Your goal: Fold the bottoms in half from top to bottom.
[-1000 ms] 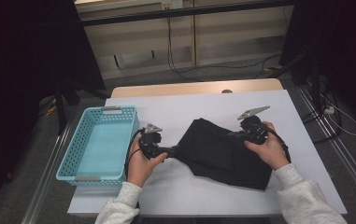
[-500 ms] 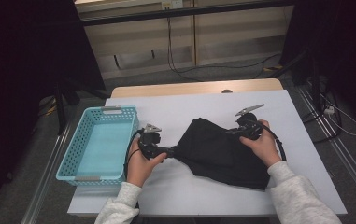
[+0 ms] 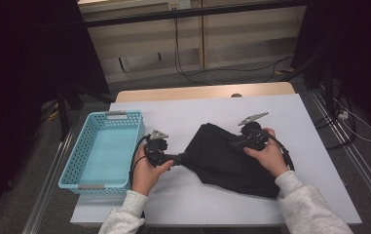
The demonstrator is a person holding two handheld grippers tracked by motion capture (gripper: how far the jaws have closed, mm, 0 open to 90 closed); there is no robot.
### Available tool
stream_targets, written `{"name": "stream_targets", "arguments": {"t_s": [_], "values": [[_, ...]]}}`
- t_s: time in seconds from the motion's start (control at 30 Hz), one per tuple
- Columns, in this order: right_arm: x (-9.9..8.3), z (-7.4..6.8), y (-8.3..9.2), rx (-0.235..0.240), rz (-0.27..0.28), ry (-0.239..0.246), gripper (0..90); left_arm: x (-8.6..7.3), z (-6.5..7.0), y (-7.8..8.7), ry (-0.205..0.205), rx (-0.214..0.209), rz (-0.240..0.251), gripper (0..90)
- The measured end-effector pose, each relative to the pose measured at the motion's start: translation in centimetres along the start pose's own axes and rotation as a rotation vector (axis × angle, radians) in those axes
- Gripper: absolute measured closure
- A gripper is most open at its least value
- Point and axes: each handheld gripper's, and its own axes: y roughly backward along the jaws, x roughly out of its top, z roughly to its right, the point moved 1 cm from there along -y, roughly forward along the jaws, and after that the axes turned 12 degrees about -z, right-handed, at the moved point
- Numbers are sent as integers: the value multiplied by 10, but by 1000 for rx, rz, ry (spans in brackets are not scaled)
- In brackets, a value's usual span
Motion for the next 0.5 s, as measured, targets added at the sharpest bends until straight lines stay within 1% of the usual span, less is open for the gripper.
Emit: {"name": "stream_targets", "arguments": {"t_s": [0.03,0.07,0.1,0.13,0.2,0.3,0.4,0.43,0.5], "values": [[0,-1,-1,9,14,-6,711,0,0,0,-1,2,-1,156],[0,-2,0,27,17,-6,798,0,0,0,-1,2,0,156],[1,-3,0,25,19,5,815,0,1,0,-7,1,-4,156],[1,-5,1,12,14,16,825,0,1,0,-5,-2,-3,156],[2,-6,4,16,15,12,827,0,1,0,-5,-2,-2,156],[1,-5,12,36,30,-9,827,0,1,0,-5,-2,2,156],[0,-4,20,54,40,0,828,0,1,0,-3,-3,3,154],[0,-4,22,58,40,-2,828,0,1,0,-3,-4,3,150],[-1,-3,26,80,46,-18,829,1,1,0,-11,-7,0,146]]}}
